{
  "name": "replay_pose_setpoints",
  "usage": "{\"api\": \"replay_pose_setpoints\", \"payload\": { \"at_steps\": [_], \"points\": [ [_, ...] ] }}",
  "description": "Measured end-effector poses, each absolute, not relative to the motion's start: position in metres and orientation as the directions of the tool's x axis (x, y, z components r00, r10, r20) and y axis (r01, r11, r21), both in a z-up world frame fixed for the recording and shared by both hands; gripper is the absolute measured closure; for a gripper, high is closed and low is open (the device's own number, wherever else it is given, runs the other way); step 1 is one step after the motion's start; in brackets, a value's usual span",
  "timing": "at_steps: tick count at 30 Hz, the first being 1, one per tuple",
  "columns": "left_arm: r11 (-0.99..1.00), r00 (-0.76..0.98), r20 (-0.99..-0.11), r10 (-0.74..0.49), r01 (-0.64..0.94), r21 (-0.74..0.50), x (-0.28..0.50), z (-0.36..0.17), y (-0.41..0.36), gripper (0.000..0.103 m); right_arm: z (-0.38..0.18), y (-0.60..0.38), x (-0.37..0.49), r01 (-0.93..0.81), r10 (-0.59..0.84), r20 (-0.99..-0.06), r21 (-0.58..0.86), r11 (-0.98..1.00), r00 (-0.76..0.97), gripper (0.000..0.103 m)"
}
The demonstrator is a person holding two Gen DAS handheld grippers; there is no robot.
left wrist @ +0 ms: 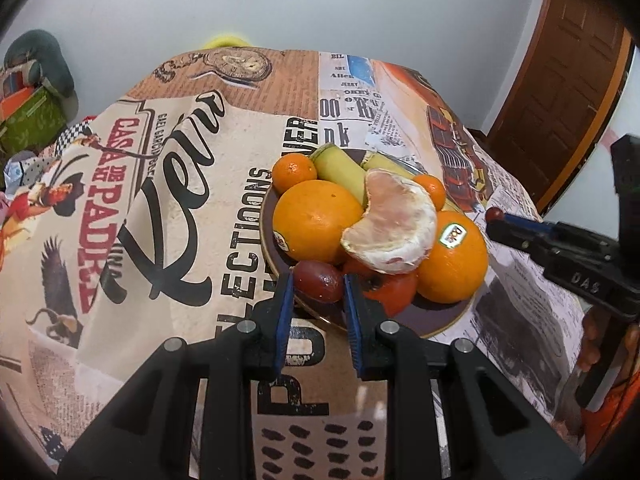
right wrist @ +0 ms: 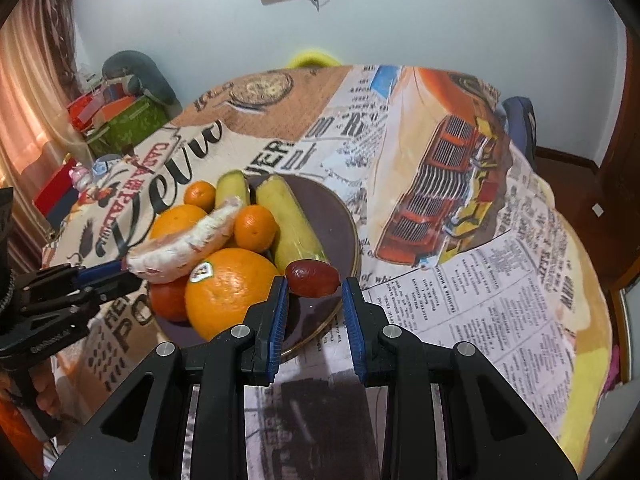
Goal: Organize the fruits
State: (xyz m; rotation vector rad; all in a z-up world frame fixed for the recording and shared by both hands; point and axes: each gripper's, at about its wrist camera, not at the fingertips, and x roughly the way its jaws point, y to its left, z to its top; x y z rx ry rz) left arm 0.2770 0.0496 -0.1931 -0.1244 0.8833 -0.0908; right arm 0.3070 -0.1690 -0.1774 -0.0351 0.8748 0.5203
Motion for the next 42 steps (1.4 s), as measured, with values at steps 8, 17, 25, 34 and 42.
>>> {"api": "replay_pose_setpoints", "payload": {
  "at_steps": [8, 17, 25, 34, 42],
  "points": [
    [0.986, 0.624, -0.767, -0.150, 0.033, -0.165, 0.284, -0.198, 0.052, 0.079, -0.193, -0.163, 0.319, -0.446, 0.418, -0.766, 0.193, 0.874, 0.488, 0.078],
    [0.985, 0.622, -0.769, -0.149, 0.025, -0.171, 0.282, -0.197, 0.055, 0.070, -0.193, -0.168, 0.321, -0.433, 0.406, -0.774, 0.191, 0.881, 0.485, 0.068],
    [0.991, 0.677, -0.728, -0.106, 0.013, -0.132, 0.260, -0.163, 0.056, 0.070, -0.164, -0.173, 0.307, -0.438, 0.398, -0.742, 0.155, 0.885, 0.540, 0.068],
    [0.997, 0.816, -0.575, -0.055, 0.016, -0.074, 0.204, -0.076, 0.042, 0.070, -0.077, -0.188, 0.255, -0.463, 0.442, -0.586, 0.126, 0.877, 0.679, 0.068],
    [0.998, 0.928, -0.367, -0.059, 0.049, -0.036, 0.130, 0.005, 0.016, 0.065, -0.006, -0.204, 0.182, -0.496, 0.504, -0.390, 0.129, 0.859, 0.771, 0.068]
  ]
}}
